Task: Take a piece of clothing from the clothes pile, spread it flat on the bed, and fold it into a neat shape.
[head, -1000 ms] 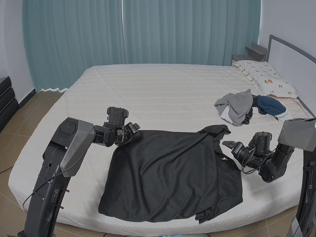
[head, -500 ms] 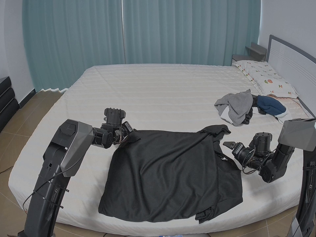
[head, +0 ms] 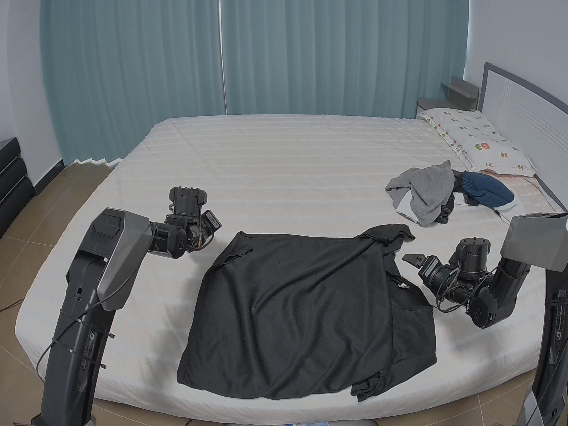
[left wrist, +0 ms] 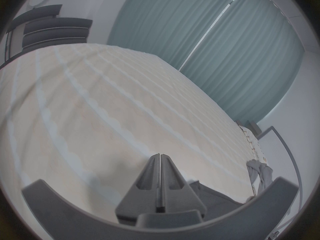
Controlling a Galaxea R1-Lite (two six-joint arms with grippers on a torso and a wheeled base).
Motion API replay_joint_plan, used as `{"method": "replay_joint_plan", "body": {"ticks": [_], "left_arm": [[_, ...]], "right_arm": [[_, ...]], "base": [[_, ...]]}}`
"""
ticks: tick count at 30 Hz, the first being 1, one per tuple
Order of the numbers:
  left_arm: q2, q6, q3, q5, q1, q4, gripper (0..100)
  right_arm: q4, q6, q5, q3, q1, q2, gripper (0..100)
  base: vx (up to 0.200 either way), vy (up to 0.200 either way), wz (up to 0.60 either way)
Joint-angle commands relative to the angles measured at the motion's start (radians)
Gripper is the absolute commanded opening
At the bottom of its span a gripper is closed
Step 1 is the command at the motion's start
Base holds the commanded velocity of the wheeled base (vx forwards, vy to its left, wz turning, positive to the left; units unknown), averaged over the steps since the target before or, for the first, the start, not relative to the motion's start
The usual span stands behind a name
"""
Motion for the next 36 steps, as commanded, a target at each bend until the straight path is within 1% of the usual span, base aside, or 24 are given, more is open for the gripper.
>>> {"method": "replay_joint_plan", "body": {"ticks": [1,10,16,17,22,31,32,36], "left_arm": [[-0.004,-0.008,0.0,-0.002,-0.035,0.006,100],[0.002,-0.005,0.0,-0.044,-0.115,0.029,100],[0.012,0.009,0.0,-0.044,-0.135,0.029,100],[0.019,0.01,0.0,-0.042,-0.135,0.03,0],[0.035,0.029,0.0,-0.036,-0.13,0.033,0],[0.025,0.032,0.0,-0.025,-0.109,0.03,0],[0.015,0.032,0.0,-0.012,-0.098,0.024,0],[0.008,0.032,0.0,-0.002,-0.089,0.023,0]], "right_arm": [[0.0,0.0,0.001,0.001,0.002,0.001,100],[-0.002,-0.003,-0.001,0.003,0.004,0.0,100],[-0.002,-0.003,-0.001,0.004,0.007,-0.005,100],[-0.002,-0.003,-0.001,0.004,0.008,-0.006,100],[0.0,-0.003,-0.001,0.004,0.012,-0.011,100],[-0.002,-0.003,-0.002,0.004,0.012,-0.013,100],[-0.002,-0.003,-0.002,0.004,0.012,-0.014,100],[-0.002,-0.003,-0.002,0.003,0.012,-0.016,100]], "base": [[0.0,0.0,0.0],[0.0,0.0,0.0],[0.0,0.0,0.0],[0.0,0.0,0.0],[0.0,0.0,0.0],[0.0,0.0,0.0],[0.0,0.0,0.0],[0.0,0.0,0.0]]}}
